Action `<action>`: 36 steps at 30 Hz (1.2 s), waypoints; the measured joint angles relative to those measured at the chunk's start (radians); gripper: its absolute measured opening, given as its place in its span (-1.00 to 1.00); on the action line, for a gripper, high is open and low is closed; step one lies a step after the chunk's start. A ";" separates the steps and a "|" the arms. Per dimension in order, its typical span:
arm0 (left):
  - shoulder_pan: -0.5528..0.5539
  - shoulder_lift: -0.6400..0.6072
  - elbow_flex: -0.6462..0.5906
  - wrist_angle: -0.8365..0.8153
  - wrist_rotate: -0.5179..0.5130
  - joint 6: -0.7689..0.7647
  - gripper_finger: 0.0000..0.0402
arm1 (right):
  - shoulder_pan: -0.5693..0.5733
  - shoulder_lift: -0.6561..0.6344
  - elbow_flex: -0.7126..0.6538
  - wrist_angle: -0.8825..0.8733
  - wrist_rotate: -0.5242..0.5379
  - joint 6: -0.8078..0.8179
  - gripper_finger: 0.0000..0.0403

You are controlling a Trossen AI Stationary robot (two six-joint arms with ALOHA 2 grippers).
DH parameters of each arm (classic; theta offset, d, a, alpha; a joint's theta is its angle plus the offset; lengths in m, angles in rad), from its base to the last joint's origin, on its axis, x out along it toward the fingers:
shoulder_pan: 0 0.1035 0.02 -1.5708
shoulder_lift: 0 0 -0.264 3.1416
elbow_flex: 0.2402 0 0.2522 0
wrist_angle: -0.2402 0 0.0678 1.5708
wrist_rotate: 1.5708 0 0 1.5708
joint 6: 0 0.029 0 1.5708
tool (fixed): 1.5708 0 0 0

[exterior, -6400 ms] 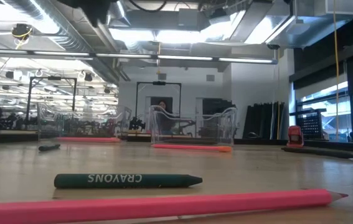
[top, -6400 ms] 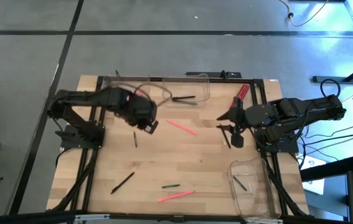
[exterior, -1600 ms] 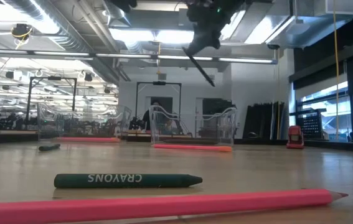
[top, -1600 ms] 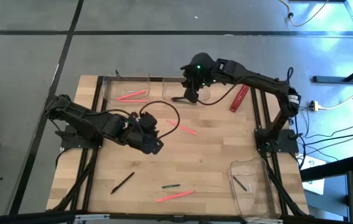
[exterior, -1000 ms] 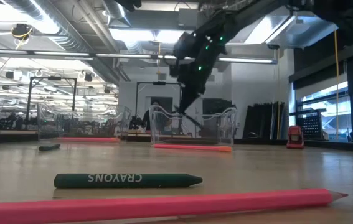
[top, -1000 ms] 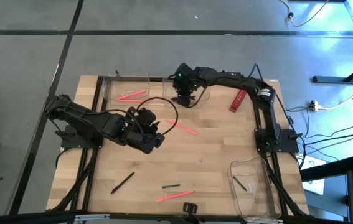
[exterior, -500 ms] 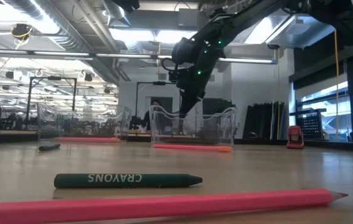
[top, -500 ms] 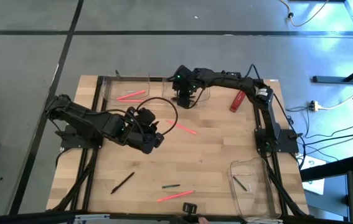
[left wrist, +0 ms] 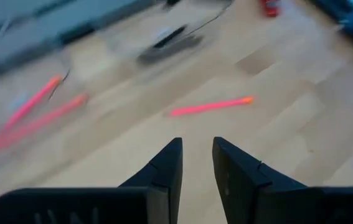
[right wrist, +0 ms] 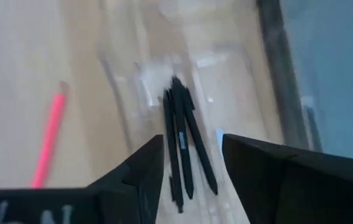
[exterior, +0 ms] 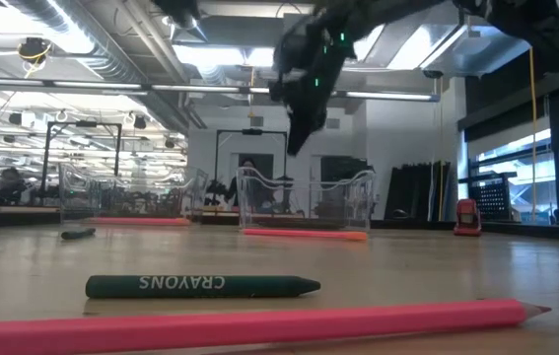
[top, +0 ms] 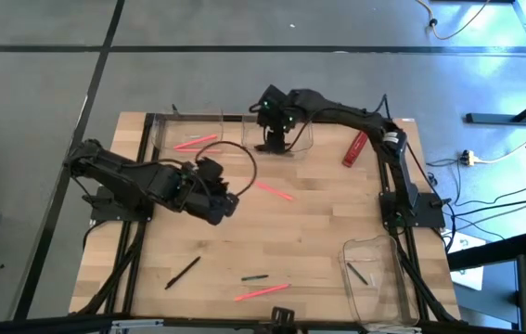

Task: Sort crayons/erasers/pens/pencils in bins
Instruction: Put the green crayon into the bottom transparent bin

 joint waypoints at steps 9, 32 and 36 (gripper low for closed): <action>-0.035 -0.023 -0.006 -0.280 0.252 -0.476 -0.60 | 0.051 -0.030 0.314 -0.282 -0.340 -0.089 -0.17; 0.052 -0.020 -0.534 0.215 0.500 -0.613 -0.60 | 0.368 -0.307 0.350 -0.301 -0.368 -0.124 -0.17; 0.080 -0.020 -0.600 0.258 0.514 -0.604 -0.60 | 0.403 -0.313 0.350 -0.302 -0.368 -0.124 -0.17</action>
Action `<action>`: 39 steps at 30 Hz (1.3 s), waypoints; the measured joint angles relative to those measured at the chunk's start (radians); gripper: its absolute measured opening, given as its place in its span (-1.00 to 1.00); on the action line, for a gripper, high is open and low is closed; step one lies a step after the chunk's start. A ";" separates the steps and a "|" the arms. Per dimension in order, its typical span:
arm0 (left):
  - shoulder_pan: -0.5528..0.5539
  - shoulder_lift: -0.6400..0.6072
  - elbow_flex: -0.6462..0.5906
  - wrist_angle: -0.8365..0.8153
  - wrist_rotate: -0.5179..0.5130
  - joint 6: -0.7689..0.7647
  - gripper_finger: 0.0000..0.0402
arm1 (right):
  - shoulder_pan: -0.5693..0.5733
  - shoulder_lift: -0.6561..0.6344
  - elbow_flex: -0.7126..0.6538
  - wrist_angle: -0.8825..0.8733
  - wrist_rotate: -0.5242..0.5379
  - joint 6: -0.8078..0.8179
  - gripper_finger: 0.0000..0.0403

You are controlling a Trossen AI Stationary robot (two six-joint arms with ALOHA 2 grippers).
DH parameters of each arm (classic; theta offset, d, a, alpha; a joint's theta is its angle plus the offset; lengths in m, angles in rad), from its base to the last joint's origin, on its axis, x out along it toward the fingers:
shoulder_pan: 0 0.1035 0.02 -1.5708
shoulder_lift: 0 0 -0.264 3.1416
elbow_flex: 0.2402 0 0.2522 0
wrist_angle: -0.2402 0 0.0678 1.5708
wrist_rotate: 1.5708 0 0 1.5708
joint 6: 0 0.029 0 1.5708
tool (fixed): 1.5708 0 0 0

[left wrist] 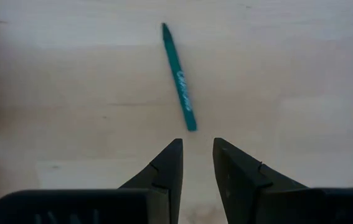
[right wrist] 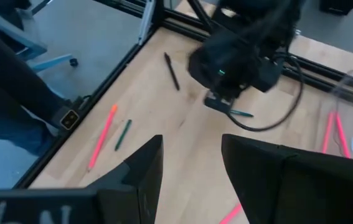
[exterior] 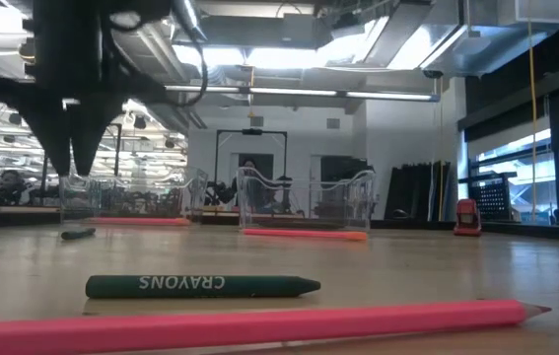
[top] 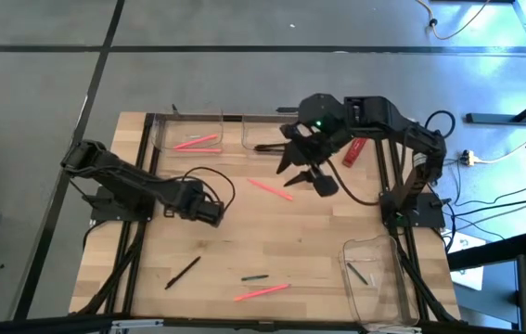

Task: Sort crayons/erasers/pens/pencils in bins
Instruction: Put the green crayon into the bottom transparent bin

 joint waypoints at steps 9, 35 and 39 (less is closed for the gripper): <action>0.065 0.000 -0.136 0.178 0.043 0.008 -0.60 | 0.048 0.000 0.000 -0.016 0.000 0.000 -0.17; 0.117 -0.003 -0.291 0.378 0.020 0.008 -0.60 | 0.049 0.000 -0.001 -0.026 0.001 -0.003 -0.17; 0.118 -0.002 -0.292 0.376 0.023 0.035 -0.62 | 0.049 0.000 -0.001 -0.026 0.001 -0.004 -0.17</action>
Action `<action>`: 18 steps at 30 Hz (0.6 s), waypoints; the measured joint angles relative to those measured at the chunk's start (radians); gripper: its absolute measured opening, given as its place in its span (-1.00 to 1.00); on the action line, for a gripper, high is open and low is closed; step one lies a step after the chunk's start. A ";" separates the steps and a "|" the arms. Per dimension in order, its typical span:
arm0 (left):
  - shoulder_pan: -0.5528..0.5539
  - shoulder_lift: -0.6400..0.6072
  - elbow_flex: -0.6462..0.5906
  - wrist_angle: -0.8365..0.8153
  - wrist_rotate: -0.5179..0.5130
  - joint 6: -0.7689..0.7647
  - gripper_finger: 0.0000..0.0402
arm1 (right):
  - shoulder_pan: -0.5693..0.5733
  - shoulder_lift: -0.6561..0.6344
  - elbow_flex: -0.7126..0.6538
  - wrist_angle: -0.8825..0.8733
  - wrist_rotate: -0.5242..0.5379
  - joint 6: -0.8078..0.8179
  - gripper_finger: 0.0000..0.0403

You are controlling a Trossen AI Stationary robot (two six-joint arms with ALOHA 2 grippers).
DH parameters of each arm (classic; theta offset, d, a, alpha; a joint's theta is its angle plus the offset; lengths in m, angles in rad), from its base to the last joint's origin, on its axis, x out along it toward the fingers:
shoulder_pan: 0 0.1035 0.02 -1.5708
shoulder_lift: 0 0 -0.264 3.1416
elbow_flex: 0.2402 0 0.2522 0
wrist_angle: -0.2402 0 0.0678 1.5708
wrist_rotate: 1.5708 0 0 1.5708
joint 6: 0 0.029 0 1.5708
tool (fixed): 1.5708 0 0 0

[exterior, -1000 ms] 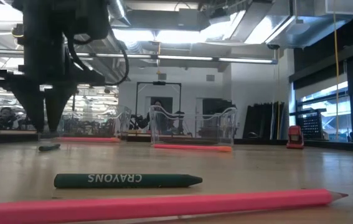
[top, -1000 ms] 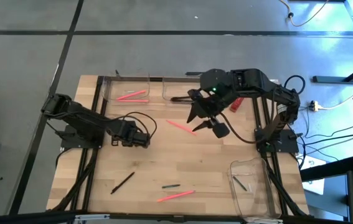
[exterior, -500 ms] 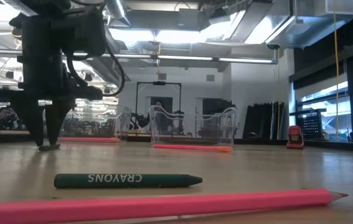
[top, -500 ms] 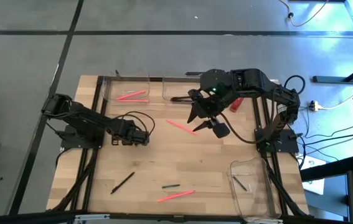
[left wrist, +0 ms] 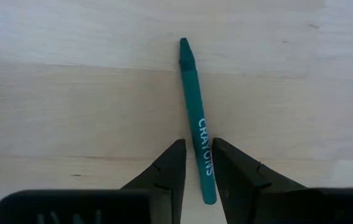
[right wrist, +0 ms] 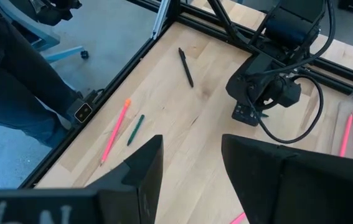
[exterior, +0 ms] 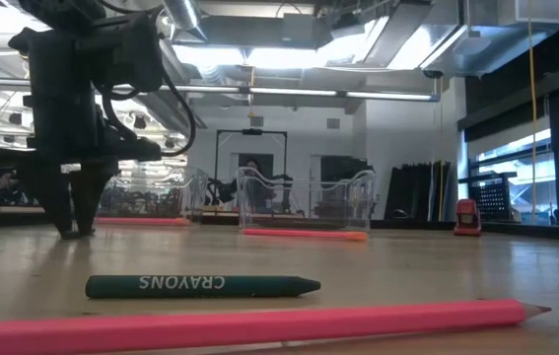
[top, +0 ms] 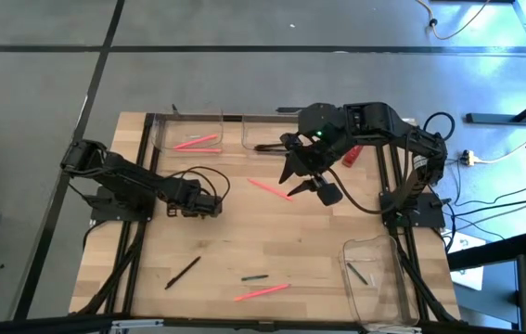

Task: Sort crayons/erasers/pens/pencils in bins
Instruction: Put the green crayon into the bottom transparent bin

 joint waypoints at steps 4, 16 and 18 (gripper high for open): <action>0.001 0.001 -0.001 -0.007 0.002 0.033 -0.77 | 0.000 0.000 0.000 0.000 0.000 0.000 -0.17; 0.004 0.001 -0.001 -0.008 0.002 0.129 -0.98 | -0.001 0.000 0.000 -0.007 0.000 0.004 -0.17; 0.004 -0.001 0.002 -0.007 0.002 0.156 -0.98 | -0.001 0.000 0.000 -0.024 0.000 0.004 -0.17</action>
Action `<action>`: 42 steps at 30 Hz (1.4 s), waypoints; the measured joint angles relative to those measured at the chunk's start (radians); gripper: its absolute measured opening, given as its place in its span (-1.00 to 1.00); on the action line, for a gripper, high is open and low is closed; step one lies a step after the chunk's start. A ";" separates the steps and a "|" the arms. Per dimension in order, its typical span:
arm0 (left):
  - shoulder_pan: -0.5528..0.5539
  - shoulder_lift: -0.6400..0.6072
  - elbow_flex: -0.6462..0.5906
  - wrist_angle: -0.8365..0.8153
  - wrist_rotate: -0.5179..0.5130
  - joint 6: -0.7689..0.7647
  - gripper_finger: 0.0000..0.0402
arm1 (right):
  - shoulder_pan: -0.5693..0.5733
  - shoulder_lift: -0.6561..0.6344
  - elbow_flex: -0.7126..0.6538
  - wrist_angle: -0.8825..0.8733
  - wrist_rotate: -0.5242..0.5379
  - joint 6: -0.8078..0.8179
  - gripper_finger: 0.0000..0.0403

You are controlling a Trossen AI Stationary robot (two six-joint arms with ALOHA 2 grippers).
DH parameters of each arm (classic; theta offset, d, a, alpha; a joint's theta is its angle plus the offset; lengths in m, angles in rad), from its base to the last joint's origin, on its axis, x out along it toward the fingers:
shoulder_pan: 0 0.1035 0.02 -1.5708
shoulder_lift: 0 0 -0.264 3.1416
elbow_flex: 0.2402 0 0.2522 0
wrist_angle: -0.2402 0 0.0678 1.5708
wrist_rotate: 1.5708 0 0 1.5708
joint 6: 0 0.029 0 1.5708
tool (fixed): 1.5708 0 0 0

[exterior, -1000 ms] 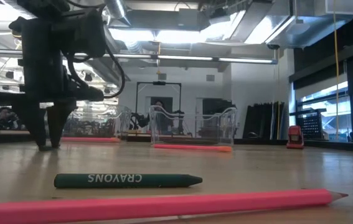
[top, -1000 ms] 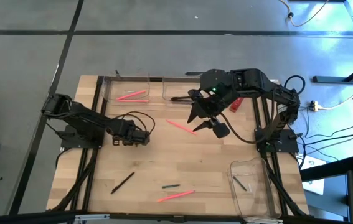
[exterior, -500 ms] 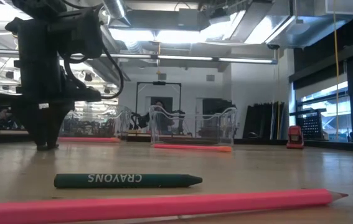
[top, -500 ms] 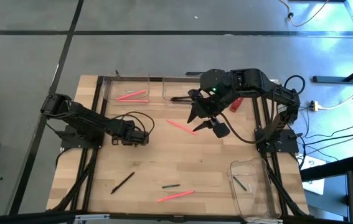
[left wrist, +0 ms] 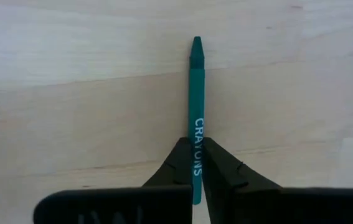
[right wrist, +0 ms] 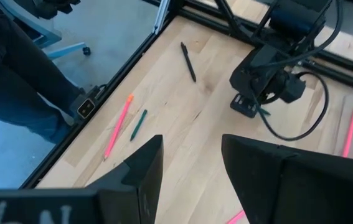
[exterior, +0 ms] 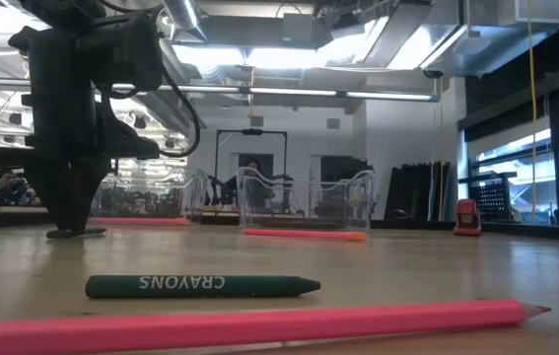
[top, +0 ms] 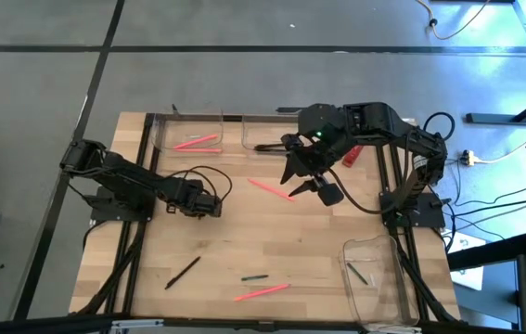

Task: Sort crayons/erasers/pens/pencils in bins
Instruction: Put the green crayon into the bottom transparent bin

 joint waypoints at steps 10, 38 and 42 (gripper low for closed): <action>0.001 0.004 0.086 -0.004 -0.032 0.138 -0.99 | -0.001 0.000 -0.002 -0.076 0.007 -0.006 -0.17; 0.001 -0.098 0.504 0.006 -0.047 0.606 -0.99 | -0.014 0.002 -0.576 0.524 0.332 -0.245 -0.18; 0.001 -0.098 0.504 0.002 -0.040 0.605 -0.97 | -0.013 0.001 -0.614 0.607 0.331 -0.248 -0.18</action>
